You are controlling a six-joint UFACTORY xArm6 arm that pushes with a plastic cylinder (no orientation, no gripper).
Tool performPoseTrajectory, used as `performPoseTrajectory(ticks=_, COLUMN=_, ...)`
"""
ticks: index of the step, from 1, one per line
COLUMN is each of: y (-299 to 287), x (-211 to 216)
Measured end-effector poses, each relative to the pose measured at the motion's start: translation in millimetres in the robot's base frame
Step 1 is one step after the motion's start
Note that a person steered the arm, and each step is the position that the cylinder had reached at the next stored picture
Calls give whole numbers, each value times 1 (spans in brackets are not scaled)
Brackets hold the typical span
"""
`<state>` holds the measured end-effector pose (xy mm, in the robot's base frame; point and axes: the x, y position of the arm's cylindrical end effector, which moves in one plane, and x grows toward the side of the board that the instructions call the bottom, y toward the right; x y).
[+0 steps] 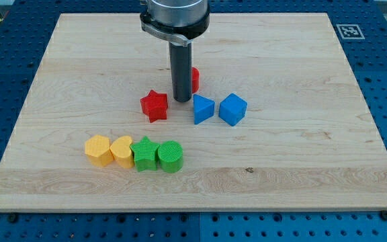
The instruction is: Move red star a bit left and slightly up
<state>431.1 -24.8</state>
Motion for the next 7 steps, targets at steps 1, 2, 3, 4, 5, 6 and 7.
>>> performPoseTrajectory(ticks=1, y=-7, x=10)
performPoseTrajectory(ticks=2, y=-13, x=29)
performPoseTrajectory(ticks=3, y=-15, x=39)
performPoseTrajectory(ticks=4, y=-21, x=44)
performPoseTrajectory(ticks=5, y=-31, x=50)
performPoseTrajectory(ticks=6, y=-46, x=56)
performPoseTrajectory(ticks=7, y=-61, x=59)
